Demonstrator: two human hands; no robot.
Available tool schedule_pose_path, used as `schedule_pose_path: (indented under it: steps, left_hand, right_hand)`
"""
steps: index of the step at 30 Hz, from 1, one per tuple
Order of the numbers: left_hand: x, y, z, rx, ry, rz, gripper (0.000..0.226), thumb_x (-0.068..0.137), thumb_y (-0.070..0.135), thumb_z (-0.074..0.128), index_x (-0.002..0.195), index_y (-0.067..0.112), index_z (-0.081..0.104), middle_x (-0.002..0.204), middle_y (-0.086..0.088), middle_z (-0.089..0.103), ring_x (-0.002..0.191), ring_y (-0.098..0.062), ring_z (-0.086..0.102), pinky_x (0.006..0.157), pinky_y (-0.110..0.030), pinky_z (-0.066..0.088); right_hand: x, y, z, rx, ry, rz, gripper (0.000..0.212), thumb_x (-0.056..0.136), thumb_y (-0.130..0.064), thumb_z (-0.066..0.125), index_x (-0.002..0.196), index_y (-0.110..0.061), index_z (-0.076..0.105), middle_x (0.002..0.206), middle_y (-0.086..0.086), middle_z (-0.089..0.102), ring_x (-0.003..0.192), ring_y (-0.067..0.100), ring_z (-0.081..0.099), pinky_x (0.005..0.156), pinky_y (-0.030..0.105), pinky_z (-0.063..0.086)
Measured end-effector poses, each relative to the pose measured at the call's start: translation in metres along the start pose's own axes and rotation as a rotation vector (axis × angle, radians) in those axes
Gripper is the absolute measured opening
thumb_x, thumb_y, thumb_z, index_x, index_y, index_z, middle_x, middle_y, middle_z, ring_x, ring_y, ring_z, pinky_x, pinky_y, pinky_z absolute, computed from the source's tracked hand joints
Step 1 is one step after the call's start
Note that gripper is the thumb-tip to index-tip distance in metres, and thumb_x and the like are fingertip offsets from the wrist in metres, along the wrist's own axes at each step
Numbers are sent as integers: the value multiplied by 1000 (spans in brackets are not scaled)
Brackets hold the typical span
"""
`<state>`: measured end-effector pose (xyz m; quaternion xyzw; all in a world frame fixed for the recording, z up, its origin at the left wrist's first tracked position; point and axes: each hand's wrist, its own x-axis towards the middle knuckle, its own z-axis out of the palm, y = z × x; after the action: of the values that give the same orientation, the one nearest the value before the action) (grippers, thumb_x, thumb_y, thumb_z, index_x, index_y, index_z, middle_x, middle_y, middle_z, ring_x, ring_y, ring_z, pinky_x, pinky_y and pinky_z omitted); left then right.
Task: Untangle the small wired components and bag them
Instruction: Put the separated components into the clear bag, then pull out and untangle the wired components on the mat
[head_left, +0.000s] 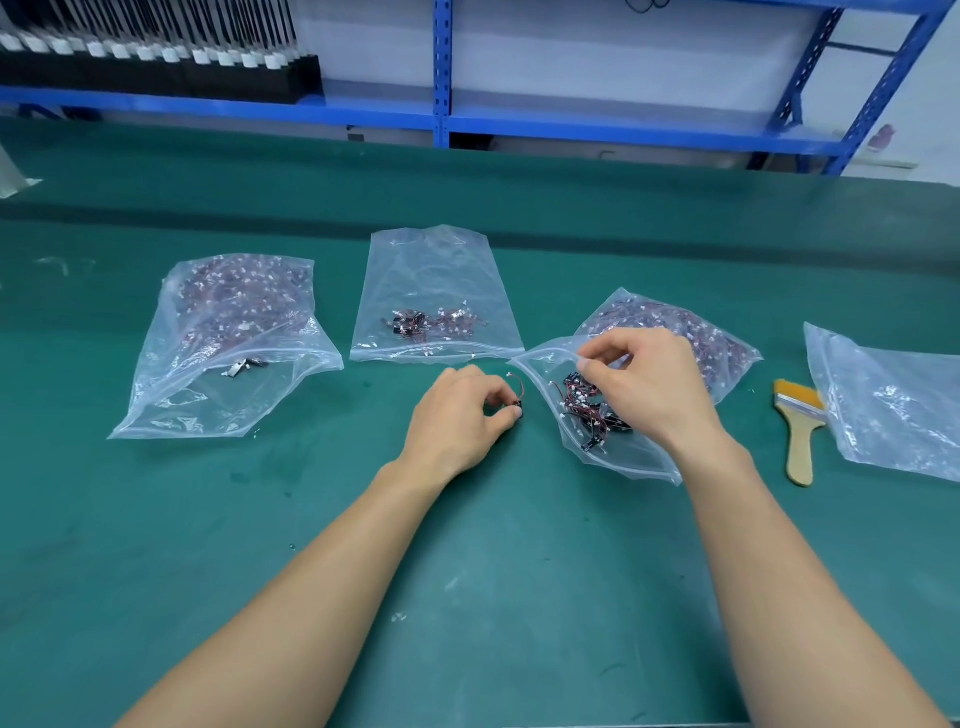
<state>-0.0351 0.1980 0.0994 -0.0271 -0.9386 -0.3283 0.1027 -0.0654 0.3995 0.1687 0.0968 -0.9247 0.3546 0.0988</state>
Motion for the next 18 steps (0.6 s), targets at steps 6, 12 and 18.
schedule_pose_path:
  steps: [6, 12, 18]
  left_hand:
    - [-2, 40, -2, -276, 27, 0, 12, 84, 43, 73, 77, 33, 72, 67, 19, 64, 64, -3, 55, 63, -29, 47]
    - [-2, 56, 9, -46, -81, 139, 23, 97, 43, 57, 113, 38, 72, 95, 10, 73, 91, -18, 61, 78, -34, 50]
    - [-12, 11, -17, -219, 57, 183, 11, 92, 30, 65, 86, 27, 74, 71, 23, 62, 65, 5, 50, 65, -18, 38]
  right_hand:
    - [-1, 0, -1, 0, 13, -1, 6, 84, -27, 72, 84, -30, 77, 75, -20, 69, 75, 2, 63, 81, 35, 55]
    - [-6, 2, -9, -4, 12, 14, 6, 85, -25, 73, 84, -30, 76, 76, -19, 70, 68, -2, 60, 75, 35, 56]
    - [-15, -6, -13, -158, -43, 48, 30, 73, -60, 66, 88, -35, 72, 80, -25, 69, 77, -2, 60, 76, 32, 50]
